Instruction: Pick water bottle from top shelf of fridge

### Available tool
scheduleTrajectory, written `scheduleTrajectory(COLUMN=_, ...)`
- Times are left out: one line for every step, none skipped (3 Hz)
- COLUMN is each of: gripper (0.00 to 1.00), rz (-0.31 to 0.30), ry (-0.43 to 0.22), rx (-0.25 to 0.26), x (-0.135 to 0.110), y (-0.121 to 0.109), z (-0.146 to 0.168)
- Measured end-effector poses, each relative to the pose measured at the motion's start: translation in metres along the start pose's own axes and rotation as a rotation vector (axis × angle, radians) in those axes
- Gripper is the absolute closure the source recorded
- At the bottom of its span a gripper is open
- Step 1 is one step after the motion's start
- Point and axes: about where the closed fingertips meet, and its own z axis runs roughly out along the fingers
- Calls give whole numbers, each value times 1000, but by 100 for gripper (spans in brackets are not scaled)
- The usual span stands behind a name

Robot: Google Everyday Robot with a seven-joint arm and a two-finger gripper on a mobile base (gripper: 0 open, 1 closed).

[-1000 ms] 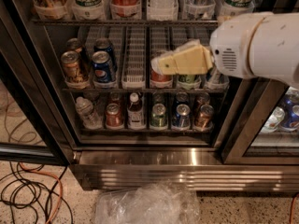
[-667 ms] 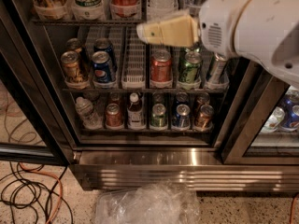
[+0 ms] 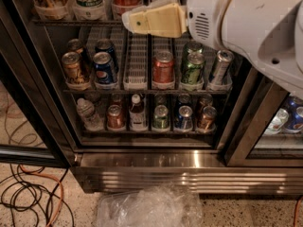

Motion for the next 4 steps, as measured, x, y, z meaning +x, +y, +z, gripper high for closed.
scheduleTrajectory(gripper=0, rz=-23, ry=-43, rx=12, x=-5, y=-2, z=18)
scheduleTrajectory(gripper=0, rz=-29, ry=-78, rx=40, x=3, y=-12, z=41)
scheduleTrajectory(gripper=7, rz=-27, ry=-78, rx=42, x=4, y=-13, z=42)
scheduleTrajectory(gripper=26, rz=-27, ry=-78, rx=42, x=4, y=-13, z=42)
